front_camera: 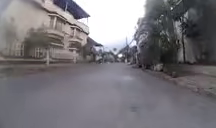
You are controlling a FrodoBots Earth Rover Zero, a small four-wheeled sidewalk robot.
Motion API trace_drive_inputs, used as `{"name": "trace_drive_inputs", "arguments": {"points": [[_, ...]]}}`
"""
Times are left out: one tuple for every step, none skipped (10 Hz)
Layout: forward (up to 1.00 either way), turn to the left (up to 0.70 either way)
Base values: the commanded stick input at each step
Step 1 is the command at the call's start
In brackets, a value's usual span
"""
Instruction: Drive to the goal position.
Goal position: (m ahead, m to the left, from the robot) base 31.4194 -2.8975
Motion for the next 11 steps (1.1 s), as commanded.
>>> {"name": "trace_drive_inputs", "arguments": {"points": [[1.0,-0.4],[1.0,-0.4],[1.0,-0.39],[1.0,0.0],[1.0,0.0],[1.0,0.0],[1.0,0.0],[1.0,0.0],[1.0,0.0],[1.0,0.0],[1.0,0.0]]}}
